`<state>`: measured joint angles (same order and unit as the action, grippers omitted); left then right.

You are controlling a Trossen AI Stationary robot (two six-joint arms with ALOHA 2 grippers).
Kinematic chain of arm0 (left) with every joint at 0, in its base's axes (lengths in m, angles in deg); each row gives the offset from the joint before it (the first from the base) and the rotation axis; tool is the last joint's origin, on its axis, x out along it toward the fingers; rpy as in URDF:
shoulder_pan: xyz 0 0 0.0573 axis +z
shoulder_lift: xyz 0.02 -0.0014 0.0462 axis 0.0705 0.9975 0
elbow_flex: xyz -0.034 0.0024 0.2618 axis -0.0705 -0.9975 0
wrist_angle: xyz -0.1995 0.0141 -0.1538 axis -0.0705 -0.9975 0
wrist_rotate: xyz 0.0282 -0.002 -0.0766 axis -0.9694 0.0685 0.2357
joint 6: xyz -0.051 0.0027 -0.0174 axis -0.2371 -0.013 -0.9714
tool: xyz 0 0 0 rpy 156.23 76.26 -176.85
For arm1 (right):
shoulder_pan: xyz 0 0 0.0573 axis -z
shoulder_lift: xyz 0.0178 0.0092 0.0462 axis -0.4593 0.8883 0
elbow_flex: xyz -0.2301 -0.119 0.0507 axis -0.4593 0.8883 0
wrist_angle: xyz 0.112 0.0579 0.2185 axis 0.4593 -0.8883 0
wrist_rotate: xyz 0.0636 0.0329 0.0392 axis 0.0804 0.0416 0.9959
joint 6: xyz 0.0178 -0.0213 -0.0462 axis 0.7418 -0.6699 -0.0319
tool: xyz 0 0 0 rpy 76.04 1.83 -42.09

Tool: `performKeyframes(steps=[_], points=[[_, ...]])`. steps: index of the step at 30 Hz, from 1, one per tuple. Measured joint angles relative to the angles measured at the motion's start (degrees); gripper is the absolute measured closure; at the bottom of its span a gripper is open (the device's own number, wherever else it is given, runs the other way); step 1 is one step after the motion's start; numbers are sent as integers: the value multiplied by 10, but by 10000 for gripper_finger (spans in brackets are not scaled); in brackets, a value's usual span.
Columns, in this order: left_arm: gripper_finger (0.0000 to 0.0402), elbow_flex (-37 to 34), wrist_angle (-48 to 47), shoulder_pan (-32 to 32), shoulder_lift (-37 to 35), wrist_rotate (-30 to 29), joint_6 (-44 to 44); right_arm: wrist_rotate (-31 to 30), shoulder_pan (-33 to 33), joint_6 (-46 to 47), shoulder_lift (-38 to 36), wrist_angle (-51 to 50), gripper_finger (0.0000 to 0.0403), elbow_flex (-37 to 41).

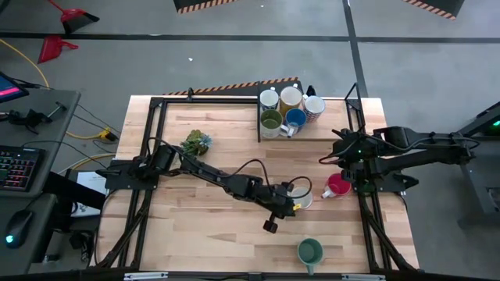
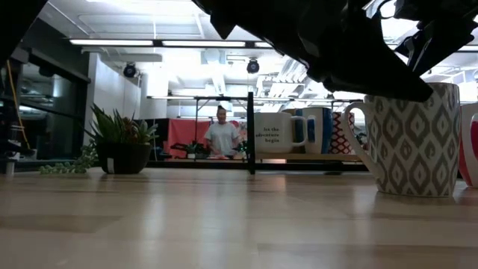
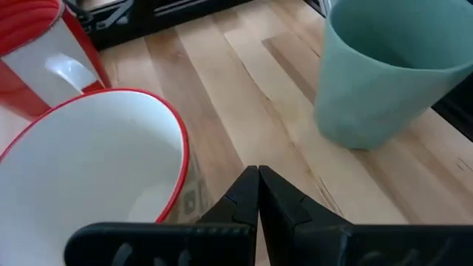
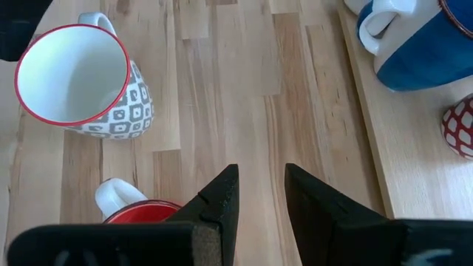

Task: Place coffee mugs
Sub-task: Adjust the white gray mug on the table

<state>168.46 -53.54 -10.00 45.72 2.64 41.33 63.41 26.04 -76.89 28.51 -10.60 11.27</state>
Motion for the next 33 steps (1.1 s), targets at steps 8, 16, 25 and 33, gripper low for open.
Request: performKeyframes(steps=[8,16,25,33], points=[[402,8,32,-2,47,-3,-10,-1,0,1,0,0,314,0],[402,32,38,1,56,-24,-4,-1,0,3,0,-3,314,0],[402,32,33,15,56,-59,-4,-3,0,4,0,-6,314,0],[402,32,35,33,56,-70,-4,-3,0,5,0,-7,314,0]])
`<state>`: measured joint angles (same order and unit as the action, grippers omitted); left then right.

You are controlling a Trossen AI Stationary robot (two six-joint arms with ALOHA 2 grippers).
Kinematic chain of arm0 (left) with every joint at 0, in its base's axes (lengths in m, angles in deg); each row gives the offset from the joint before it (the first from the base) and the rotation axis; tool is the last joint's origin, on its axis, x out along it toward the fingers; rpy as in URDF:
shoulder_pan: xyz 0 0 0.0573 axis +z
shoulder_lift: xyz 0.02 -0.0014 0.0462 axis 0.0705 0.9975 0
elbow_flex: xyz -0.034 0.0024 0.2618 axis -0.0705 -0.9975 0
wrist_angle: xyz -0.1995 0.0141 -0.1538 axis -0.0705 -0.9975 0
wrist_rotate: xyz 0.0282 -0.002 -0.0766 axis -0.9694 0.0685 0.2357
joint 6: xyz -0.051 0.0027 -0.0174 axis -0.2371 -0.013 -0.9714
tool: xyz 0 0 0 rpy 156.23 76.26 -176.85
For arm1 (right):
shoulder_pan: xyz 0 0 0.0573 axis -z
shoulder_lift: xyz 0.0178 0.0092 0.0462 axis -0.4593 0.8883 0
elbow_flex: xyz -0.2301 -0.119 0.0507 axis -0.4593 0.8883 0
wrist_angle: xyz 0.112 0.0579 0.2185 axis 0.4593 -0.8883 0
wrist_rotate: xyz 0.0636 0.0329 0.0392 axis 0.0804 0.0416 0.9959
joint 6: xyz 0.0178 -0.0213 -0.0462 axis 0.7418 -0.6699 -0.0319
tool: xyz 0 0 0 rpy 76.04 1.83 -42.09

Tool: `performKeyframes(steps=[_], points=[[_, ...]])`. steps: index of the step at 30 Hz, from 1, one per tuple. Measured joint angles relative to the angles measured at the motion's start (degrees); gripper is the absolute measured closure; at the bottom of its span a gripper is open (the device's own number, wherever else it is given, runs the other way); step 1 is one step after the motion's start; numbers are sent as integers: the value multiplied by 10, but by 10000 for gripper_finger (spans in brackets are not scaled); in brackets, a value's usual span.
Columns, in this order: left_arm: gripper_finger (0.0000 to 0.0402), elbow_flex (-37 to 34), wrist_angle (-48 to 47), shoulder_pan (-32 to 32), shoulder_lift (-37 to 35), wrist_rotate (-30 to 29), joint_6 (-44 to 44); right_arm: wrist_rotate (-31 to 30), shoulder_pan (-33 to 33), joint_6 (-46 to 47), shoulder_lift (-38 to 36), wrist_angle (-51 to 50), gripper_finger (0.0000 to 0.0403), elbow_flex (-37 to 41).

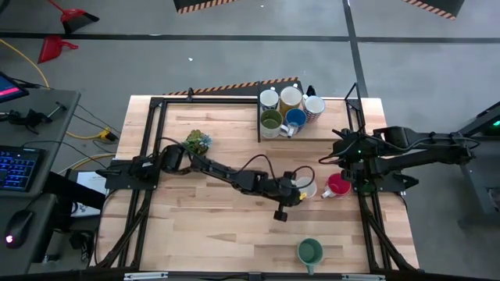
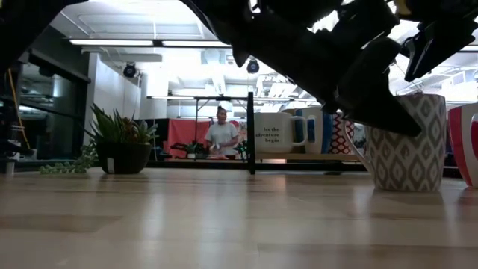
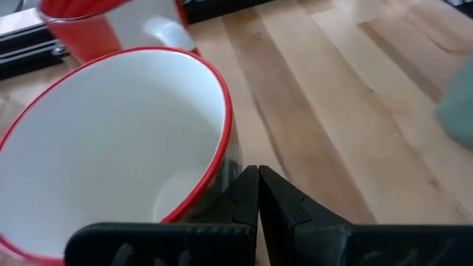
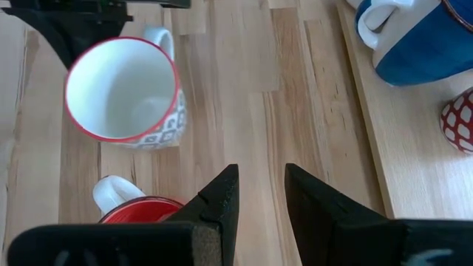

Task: Place coffee mugs
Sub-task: Adjust the white gray mug on the table

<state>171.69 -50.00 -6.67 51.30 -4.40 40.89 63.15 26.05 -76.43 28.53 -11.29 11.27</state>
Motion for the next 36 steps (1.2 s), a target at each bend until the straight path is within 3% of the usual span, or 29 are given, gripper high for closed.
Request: performKeyframes(steps=[28,36], points=[[402,0,7,59,0,-24,5,1,0,15,0,-23,314,0],[402,0,10,49,0,40,0,1,0,15,0,-23,314,0]])
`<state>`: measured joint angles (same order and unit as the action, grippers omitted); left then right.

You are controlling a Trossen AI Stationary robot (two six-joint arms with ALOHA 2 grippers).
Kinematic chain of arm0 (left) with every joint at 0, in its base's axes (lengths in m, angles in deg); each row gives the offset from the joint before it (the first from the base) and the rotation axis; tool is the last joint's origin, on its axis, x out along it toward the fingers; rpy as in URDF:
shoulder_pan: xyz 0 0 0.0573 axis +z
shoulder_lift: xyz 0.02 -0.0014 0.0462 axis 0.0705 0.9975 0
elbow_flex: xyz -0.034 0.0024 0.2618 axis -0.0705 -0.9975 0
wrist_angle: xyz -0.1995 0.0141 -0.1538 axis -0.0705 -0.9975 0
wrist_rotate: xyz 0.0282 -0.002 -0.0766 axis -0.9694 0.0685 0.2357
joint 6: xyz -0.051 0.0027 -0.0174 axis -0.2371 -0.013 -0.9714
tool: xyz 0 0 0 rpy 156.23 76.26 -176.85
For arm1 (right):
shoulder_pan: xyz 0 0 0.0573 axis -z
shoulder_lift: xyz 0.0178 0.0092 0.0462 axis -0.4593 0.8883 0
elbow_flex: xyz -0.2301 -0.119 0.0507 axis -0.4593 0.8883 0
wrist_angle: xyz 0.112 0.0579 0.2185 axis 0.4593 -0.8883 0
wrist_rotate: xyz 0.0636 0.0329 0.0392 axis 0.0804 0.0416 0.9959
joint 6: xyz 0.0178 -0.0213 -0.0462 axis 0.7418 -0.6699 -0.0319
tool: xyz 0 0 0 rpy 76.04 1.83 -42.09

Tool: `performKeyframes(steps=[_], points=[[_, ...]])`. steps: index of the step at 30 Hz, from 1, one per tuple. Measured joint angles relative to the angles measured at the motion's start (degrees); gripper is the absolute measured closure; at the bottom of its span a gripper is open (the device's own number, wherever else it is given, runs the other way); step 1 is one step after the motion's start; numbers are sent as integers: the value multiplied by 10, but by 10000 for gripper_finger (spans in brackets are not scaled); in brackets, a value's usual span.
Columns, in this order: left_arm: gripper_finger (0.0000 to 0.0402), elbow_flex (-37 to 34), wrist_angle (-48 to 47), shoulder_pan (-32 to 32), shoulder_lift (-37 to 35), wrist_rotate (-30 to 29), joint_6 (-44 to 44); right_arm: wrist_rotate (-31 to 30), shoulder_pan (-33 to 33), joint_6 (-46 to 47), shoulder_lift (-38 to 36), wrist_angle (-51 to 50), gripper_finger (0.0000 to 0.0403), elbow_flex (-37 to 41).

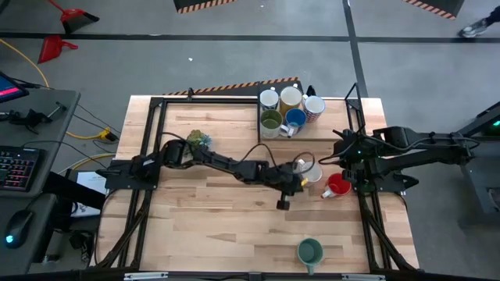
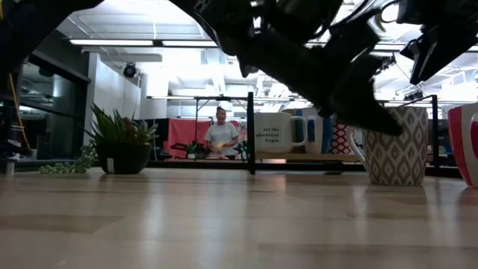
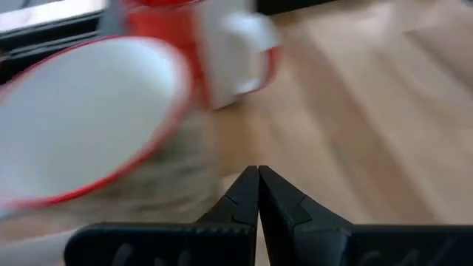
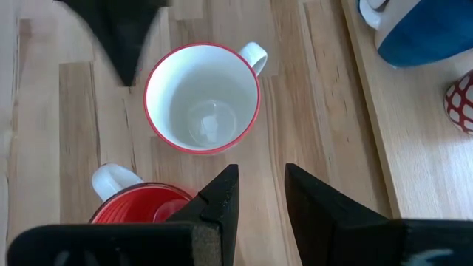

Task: Place coffee mugs
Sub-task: Adjust the white gray mug on the table

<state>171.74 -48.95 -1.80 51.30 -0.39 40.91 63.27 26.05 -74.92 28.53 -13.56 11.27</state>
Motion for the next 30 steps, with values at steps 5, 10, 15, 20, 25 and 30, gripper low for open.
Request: performKeyframes(steps=[5,10,15,20,25,30], points=[[402,0,32,-21,0,1,0,-1,0,0,0,-1,314,0],[401,0,70,-25,0,-6,9,-12,0,0,0,-1,314,0],[402,0,74,-20,2,-7,10,-19,0,0,0,-1,314,0],[401,1,131,-13,26,-7,11,-19,0,0,0,1,314,0],[402,0,133,-12,42,-5,10,-19,0,0,0,1,314,0],[402,0,140,-11,42,-6,11,-19,0,0,0,1,314,0]])
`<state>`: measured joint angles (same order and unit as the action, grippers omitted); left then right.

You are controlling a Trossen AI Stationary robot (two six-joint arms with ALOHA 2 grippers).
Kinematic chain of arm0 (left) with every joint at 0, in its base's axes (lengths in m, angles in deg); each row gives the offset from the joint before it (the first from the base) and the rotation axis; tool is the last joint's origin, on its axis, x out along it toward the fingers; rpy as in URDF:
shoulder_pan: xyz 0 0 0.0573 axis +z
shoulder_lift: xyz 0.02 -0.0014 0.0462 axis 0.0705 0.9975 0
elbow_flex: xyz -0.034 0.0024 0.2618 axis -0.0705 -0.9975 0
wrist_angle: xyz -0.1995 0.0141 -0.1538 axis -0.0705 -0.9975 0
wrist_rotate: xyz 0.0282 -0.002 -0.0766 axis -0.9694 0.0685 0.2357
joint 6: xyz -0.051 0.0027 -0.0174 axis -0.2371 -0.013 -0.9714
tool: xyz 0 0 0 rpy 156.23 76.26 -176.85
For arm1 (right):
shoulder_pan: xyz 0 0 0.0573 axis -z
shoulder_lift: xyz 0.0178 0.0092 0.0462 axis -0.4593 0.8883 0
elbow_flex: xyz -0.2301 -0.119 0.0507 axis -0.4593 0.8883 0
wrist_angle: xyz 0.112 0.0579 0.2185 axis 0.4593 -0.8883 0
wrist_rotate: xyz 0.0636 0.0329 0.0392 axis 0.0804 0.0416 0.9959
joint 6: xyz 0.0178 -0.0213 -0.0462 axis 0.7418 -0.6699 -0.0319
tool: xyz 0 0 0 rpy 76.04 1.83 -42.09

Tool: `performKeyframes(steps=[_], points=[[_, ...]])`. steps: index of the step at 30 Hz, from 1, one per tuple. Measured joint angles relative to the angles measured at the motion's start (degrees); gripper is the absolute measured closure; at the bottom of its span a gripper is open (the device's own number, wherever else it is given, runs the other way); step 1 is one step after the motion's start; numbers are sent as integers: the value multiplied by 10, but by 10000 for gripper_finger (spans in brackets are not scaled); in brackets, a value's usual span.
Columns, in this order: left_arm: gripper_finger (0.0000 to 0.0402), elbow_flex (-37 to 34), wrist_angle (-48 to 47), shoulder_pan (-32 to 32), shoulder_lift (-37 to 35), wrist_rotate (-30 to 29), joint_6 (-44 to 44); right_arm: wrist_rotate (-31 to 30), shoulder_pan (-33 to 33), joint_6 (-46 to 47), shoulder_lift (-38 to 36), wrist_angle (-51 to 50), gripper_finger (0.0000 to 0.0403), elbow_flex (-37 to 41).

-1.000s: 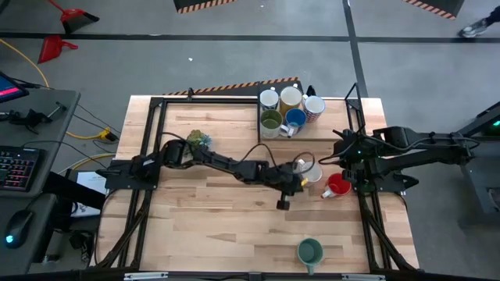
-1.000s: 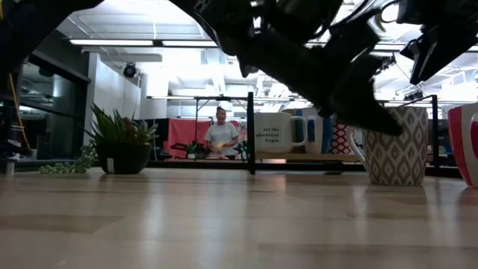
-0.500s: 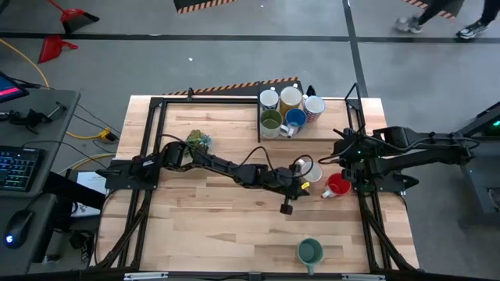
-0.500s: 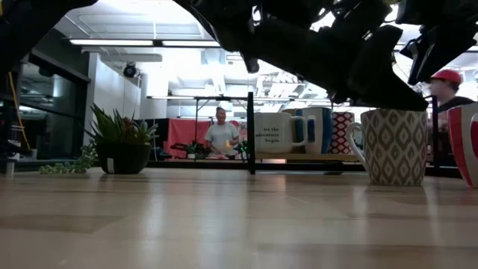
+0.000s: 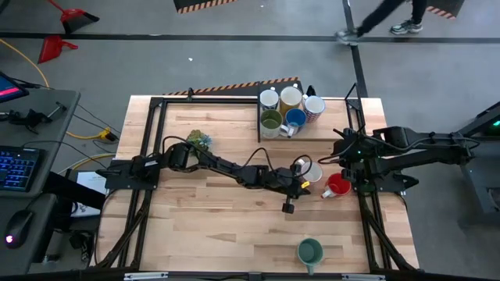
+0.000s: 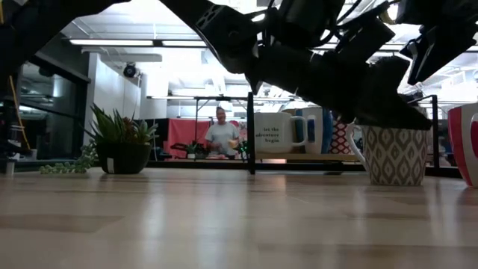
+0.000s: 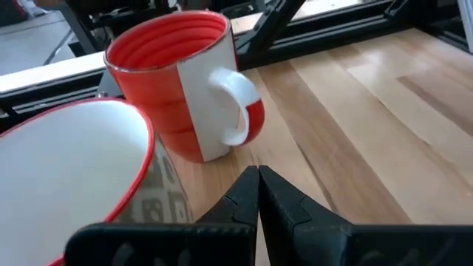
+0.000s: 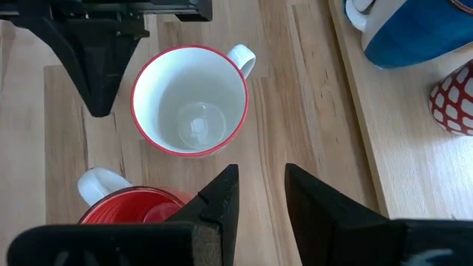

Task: Place coffee mugs
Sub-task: Adjust the white gray mug on the table

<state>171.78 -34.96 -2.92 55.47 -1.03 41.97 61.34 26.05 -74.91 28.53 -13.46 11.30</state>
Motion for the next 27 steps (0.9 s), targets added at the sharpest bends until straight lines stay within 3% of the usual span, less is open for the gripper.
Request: performKeyframes(steps=[27], points=[[401,0,3,58,0,-14,35,0,0,4,0,0,314,0]])
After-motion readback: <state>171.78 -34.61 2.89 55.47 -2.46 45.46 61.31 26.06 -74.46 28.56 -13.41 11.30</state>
